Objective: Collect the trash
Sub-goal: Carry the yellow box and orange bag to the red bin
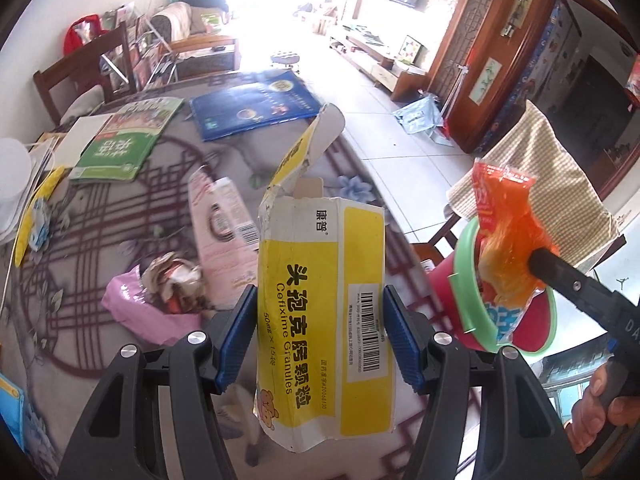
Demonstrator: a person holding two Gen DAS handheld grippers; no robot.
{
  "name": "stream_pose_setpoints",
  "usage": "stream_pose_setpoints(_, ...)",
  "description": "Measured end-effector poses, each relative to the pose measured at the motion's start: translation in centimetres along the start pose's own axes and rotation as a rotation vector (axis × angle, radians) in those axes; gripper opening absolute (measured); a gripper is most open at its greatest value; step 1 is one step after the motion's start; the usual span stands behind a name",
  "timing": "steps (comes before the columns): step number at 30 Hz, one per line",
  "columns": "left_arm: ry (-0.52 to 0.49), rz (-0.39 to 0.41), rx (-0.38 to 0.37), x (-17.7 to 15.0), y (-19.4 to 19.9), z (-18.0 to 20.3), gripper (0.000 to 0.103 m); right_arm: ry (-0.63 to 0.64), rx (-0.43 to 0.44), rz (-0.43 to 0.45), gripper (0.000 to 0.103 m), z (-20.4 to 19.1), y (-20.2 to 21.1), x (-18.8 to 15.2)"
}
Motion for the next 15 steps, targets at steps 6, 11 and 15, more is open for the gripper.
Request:
stream_pose_setpoints(6,-0.033,0.006,-0.028,0.8,-0.7,2.8,0.059,-0.038,-0.040,0.020,0.048,3.1,0.9,0.5)
stream_pose_setpoints(11,-0.061,-0.005,-0.058,1.3,-1.7,5.0,0.059,-0.087,-0.081,0.040,0.048,6.2,1.9,0.7)
stream_pose_setpoints(15,-0.093,-0.021,-0.091,1.6,-2.8,7.0,0.059,-0.127,-0.113,0.052,0.048,8.3,2.7,0.6)
Point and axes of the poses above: each gripper's, at about its wrist camera, not at the fingertips, and y roughly against the way its jaws point, z to its right, x to its top, the point moved 4 cm from there along -y, roughly the way its jaws point, and after that the axes turned 10 degrees about -x, right-handed, at the moved point
